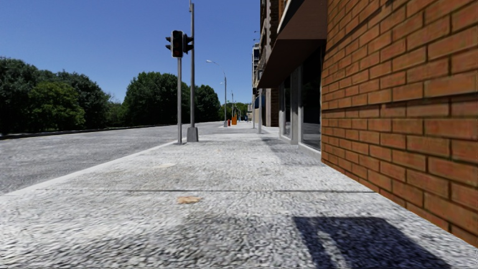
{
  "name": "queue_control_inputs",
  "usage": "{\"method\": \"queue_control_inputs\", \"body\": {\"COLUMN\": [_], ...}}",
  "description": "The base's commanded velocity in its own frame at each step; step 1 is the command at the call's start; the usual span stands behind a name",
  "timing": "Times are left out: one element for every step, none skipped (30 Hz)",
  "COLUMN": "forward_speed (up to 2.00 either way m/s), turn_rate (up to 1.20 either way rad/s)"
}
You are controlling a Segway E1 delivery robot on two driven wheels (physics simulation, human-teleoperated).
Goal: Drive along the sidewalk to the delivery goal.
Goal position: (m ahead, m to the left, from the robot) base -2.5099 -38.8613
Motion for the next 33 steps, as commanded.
{"method": "queue_control_inputs", "body": {"forward_speed": [2.0, 2.0, 2.0, 2.0, 2.0, 2.0, 2.0, 2.0, 2.0, 2.0, 2.0, 2.0, 2.0, 2.0, 2.0, 2.0, 2.0, 2.0, 2.0, 2.0, 2.0, 2.0, 2.0, 2.0, 2.0, 2.0, 2.0, 2.0, 2.0, 2.0, 2.0, 2.0, 2.0], "turn_rate": [0.0, 0.0, 0.0, 0.0, 0.0, 0.0, 0.0, 0.0, 0.0, 0.0, 0.0, 0.0, 0.0, 0.0, 0.0, 0.0, 0.0, 0.0, 0.0, 0.0, 0.0, 0.0, 0.0, 0.0, 0.0, 0.0, 0.0, 0.0, 0.0, 0.0, 0.0, 0.0, 0.0]}}
